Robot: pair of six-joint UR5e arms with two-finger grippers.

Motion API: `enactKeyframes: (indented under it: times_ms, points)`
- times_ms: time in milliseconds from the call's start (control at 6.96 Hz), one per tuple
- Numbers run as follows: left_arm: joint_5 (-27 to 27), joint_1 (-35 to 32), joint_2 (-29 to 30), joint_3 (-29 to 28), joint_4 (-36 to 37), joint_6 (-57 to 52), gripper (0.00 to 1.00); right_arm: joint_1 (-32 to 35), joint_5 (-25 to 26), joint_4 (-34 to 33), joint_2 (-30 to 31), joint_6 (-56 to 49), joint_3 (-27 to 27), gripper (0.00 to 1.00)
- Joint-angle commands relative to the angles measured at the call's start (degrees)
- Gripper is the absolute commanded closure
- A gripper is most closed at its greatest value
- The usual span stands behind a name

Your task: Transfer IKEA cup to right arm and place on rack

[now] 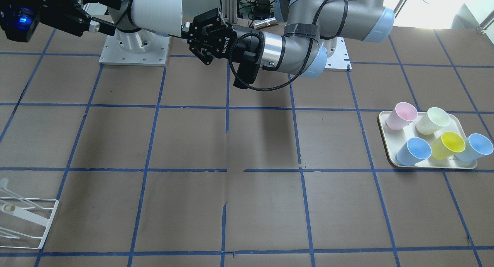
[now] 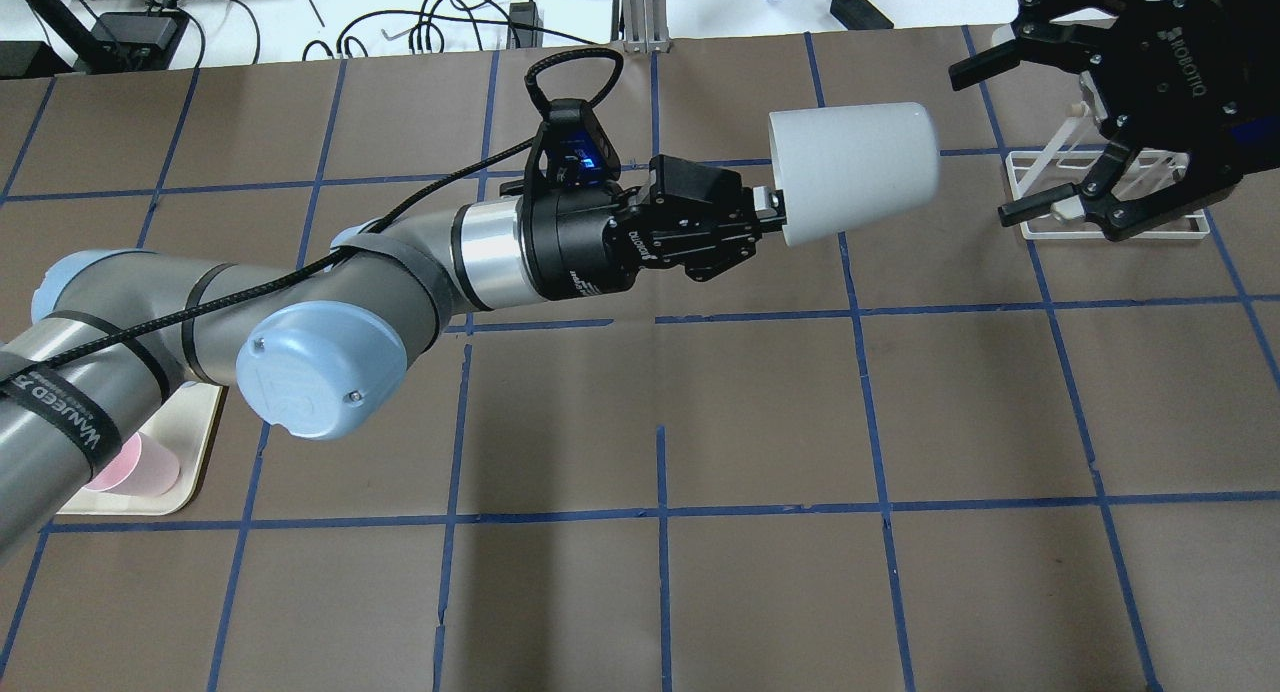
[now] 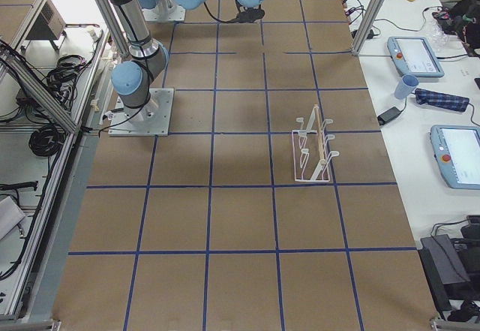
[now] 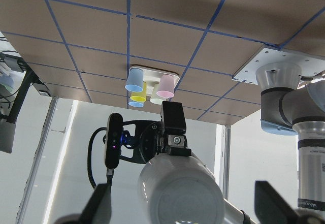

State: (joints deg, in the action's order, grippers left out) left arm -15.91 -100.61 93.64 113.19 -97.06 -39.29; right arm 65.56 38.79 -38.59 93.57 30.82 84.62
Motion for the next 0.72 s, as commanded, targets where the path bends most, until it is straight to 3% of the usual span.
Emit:
enactKeyframes:
  times_ms: [0,575]
  points:
    - [0.0,-0.1,0.1,0.0,-0.1,0.0,1.0,0.9,-2.2,0.0,-0.1,1.1,0.0,0.0]
    - [-1.7,-0.6,0.1,0.0,0.4,-0.1,1.0,6.1,-2.3,0.1,0.1,1.2,-0.1,0.0]
